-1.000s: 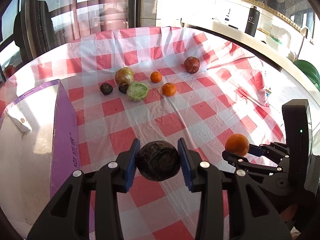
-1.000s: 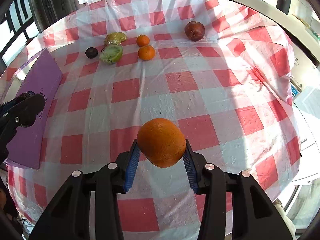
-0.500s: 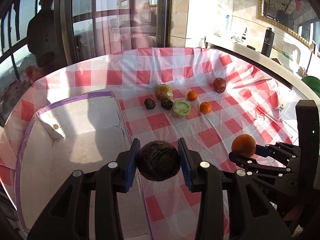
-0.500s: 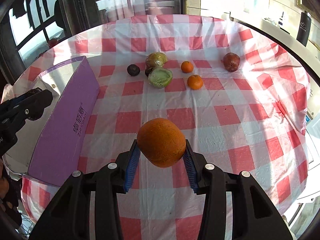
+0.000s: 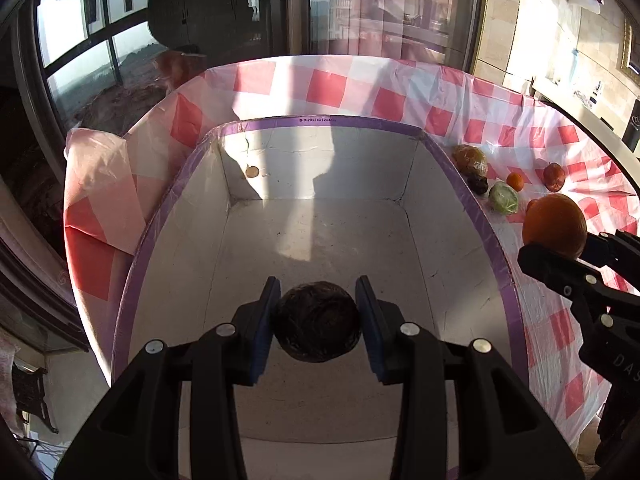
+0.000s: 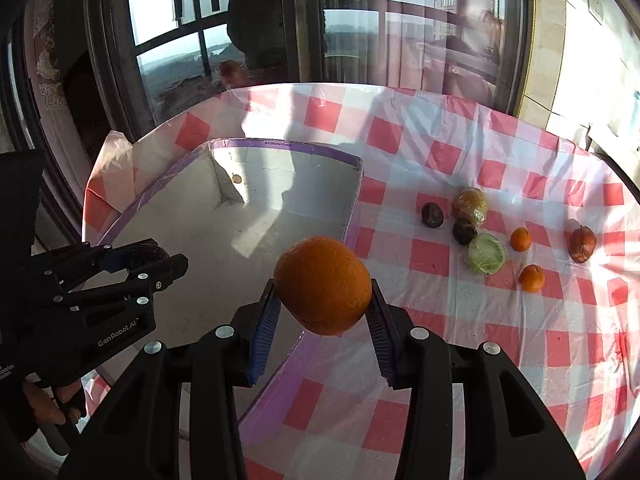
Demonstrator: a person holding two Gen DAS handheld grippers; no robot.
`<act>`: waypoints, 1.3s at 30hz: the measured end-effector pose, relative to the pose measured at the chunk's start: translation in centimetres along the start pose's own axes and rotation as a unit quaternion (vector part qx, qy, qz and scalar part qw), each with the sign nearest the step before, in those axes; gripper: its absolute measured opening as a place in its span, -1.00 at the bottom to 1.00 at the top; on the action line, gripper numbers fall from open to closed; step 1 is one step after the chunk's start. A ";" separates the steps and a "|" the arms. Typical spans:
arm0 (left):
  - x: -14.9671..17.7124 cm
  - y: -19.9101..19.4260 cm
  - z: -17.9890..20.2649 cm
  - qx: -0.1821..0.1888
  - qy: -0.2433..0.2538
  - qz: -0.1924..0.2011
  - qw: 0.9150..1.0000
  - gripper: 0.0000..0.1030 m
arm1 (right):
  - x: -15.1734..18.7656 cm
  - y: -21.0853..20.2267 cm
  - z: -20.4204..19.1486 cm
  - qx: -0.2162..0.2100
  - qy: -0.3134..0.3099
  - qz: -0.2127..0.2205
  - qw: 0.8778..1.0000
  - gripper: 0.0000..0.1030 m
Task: Organize fruits
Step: 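Lower the mangosteen into the box and open the left tool while the right tool releases the orange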
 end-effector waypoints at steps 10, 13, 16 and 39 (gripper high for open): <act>2.7 2.5 -4.1 -0.073 -0.027 -0.067 0.995 -0.24 | 2.3 4.8 -7.7 -0.044 -0.129 -0.101 0.985 -0.16; 3.6 3.3 -4.8 -0.081 -0.029 -0.087 0.993 -0.23 | 3.8 6.1 -9.0 -0.043 -0.156 -0.136 0.977 -0.16; 4.0 3.6 -5.0 -0.082 -0.031 -0.097 0.991 -0.23 | 5.1 6.6 -9.8 -0.050 -0.176 -0.156 0.971 -0.16; 5.2 4.7 -4.0 -0.060 0.011 -0.152 0.987 0.26 | 5.8 6.6 -10.3 -0.054 -0.161 -0.149 0.974 0.19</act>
Point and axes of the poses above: each gripper's, at about its wrist camera, not at the fingertips, and y roughly the way its jaws point, z to its right, x to its underside, the point moved 8 cm from there along y, roughly the way its jaws point, and after that the axes turned 2 degrees about -y, right-handed, at the moved point
